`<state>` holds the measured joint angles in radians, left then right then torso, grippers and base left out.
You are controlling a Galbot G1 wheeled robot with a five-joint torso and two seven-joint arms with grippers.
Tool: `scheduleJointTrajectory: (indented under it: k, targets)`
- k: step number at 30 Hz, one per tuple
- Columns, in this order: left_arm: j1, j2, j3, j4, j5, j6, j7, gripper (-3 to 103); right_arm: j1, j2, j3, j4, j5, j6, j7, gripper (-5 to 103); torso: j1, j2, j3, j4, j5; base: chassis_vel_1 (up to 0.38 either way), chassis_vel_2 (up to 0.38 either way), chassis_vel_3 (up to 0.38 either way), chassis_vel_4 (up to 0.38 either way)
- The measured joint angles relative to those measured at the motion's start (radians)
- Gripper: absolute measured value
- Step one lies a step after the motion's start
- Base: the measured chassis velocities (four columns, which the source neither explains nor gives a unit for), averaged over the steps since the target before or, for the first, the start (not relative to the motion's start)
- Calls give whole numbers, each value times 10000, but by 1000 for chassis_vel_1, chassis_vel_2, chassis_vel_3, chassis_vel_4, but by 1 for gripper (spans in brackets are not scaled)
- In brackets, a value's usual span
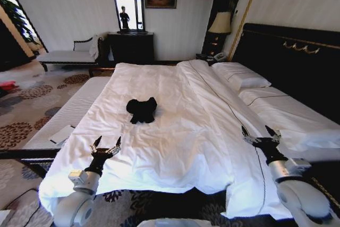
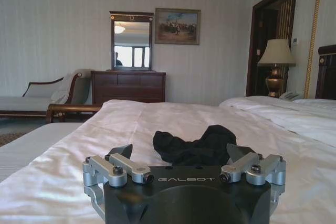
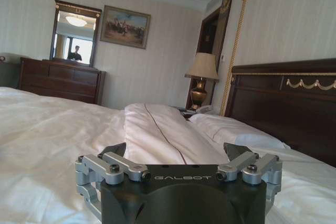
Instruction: Fold the clothes on the bed.
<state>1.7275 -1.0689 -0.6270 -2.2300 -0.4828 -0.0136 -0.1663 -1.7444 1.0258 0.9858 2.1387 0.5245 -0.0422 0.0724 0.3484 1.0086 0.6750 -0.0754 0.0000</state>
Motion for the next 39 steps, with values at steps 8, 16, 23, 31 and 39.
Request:
scheduleJointTrajectory:
  k: [8,16,23,31,39]
  targets:
    - [40,-1,22,-11,6,2,-32,100,-119,211,-29,79,-198,25,-28,100,-1,0,0,2,0,0,0,0,0]
    - [54,20,6,0,0,23,-51,100,-215,389,-73,102,-203,139,-147,100,0,0,0,3,1,31,42,-41,-42]
    - [43,38,2,4,-19,48,-81,100,-256,515,-113,103,-244,190,-179,100,0,0,0,2,-1,93,88,-101,-102]
    - [40,21,10,32,-21,57,-89,100,-351,628,-142,49,-379,443,-261,100,-1,0,0,2,0,92,88,-90,-85]
    - [6,23,64,52,-25,71,-106,100,-385,741,-181,11,-428,536,-300,100,-1,2,0,2,3,-10,15,-9,-14]
